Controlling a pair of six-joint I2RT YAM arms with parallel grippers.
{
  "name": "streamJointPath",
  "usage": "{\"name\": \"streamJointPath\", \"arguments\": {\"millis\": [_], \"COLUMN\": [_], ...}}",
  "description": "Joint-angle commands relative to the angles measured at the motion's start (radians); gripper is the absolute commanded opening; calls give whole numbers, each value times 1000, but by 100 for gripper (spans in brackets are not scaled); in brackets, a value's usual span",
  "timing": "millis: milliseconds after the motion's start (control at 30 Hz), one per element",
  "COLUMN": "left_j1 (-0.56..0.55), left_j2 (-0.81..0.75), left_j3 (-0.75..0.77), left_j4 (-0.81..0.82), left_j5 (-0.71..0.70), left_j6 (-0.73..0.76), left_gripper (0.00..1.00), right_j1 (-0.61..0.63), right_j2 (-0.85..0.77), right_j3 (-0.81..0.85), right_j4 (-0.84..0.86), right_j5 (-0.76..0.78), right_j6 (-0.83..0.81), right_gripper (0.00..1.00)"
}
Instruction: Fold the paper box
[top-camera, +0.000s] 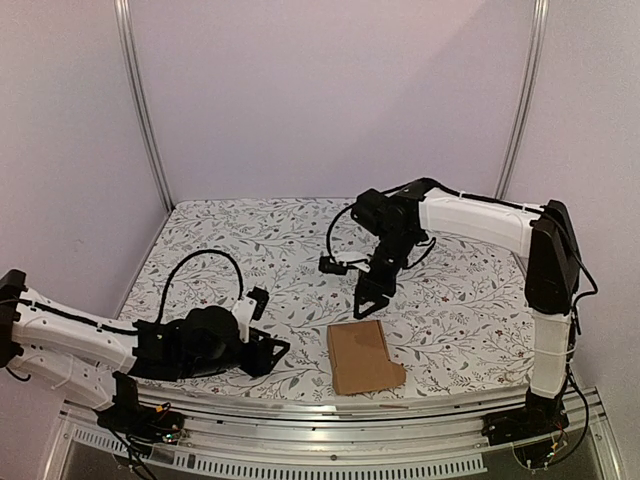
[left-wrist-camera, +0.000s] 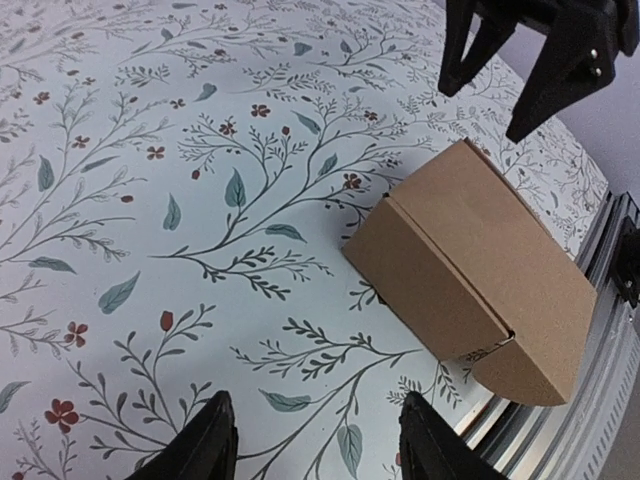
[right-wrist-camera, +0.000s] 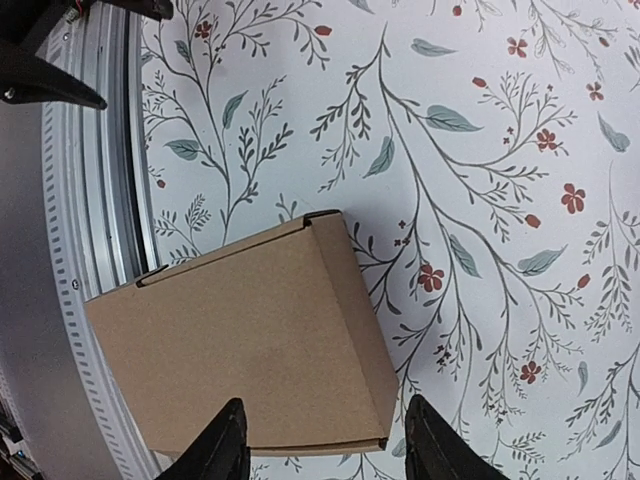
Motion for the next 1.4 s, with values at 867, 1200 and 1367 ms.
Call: {"name": "streamJointPath", "arguments": {"millis": [867,1200,1367], "left_j1": [-230,-262,-262], "left_j2": [112,76,208], "left_j3": [110,20,44], "left_j4": [33,150,177], "left_j5": [-97,-189,-229], "left_j6": [143,168,156], "left_gripper": [56,56,56], "right_j1": [-123,-182,-182], "right_j2": [288,335,327], "right_j3": [89,114,104], "right_j4": [-12,-30,-31], "right_j5": [-75,-177,-181], "right_j6": [49,88,88], "right_gripper": [12,13,15]}}
